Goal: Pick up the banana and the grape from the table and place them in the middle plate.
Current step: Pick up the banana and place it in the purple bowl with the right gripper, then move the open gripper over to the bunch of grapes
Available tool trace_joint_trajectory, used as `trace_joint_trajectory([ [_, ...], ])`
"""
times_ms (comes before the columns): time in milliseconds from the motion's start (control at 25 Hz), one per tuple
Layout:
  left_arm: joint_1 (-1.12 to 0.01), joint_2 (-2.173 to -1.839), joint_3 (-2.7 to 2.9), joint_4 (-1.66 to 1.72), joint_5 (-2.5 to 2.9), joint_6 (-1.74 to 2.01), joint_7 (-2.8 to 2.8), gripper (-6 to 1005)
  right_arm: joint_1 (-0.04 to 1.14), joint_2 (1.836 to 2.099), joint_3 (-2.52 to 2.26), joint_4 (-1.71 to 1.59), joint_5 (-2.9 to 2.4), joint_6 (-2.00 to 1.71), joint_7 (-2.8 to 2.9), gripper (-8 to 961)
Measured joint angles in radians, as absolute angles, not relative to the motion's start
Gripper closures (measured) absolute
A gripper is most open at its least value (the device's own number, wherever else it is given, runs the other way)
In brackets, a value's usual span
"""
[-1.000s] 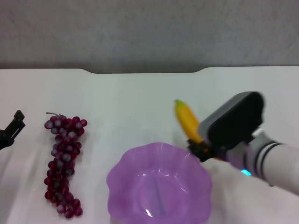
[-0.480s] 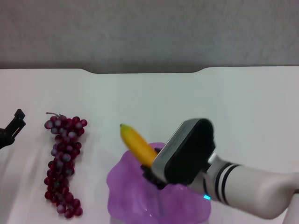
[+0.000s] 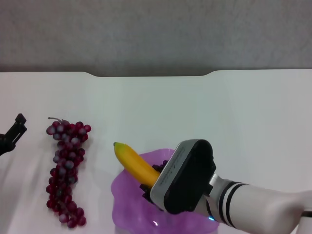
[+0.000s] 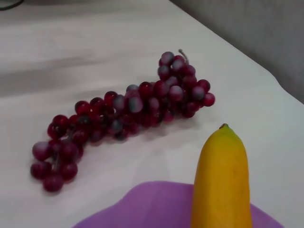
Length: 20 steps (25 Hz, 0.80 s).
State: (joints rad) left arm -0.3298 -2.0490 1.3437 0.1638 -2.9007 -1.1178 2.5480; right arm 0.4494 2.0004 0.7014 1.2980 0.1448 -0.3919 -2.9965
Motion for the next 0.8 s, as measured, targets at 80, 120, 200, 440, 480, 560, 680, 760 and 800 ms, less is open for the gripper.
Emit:
trace_joint_trajectory([
  [80,-0.330,-2.049,1.344,0.164,-2.901,-1.118,2.548,108,0.449,2.001,0.690,1.293,0.120,-0.388,-2.997,395],
  [120,-0.330,-2.049,1.344,0.164,-2.901,-1.117,2.548,108,0.449,2.002,0.685,1.291,0.106,-0.386,-2.997,394],
  [200,-0.330,-2.049,1.344,0.164,-2.901,-1.117,2.548,108,0.446,2.004,0.679,1.289,0.086,-0.380,-2.997,392],
  [440,-0.330,-2.048,1.344,0.162,-2.901,-1.117,2.548,108,0.443,2.004,0.677,1.289,0.081,-0.360,-2.997,339],
  [480,-0.330,-2.048,1.344,0.162,-2.901,-1.117,2.548,108,0.442,2.005,0.677,1.290,0.080,-0.360,-2.997,292],
  [560,-0.329,-2.048,1.344,0.162,-2.901,-1.117,2.548,108,0.439,2.004,0.679,1.296,0.072,-0.353,-2.998,198],
  [680,-0.328,-2.048,1.344,0.159,-2.901,-1.116,2.548,109,0.364,2.001,0.721,1.339,0.003,-0.289,-2.997,143],
  [760,-0.327,-2.048,1.344,0.158,-2.901,-1.116,2.548,109,0.327,2.001,0.743,1.355,-0.032,-0.253,-2.998,134],
  [800,-0.327,-2.048,1.344,0.158,-2.901,-1.116,2.548,109,0.293,2.001,0.764,1.366,-0.067,-0.214,-2.999,130],
])
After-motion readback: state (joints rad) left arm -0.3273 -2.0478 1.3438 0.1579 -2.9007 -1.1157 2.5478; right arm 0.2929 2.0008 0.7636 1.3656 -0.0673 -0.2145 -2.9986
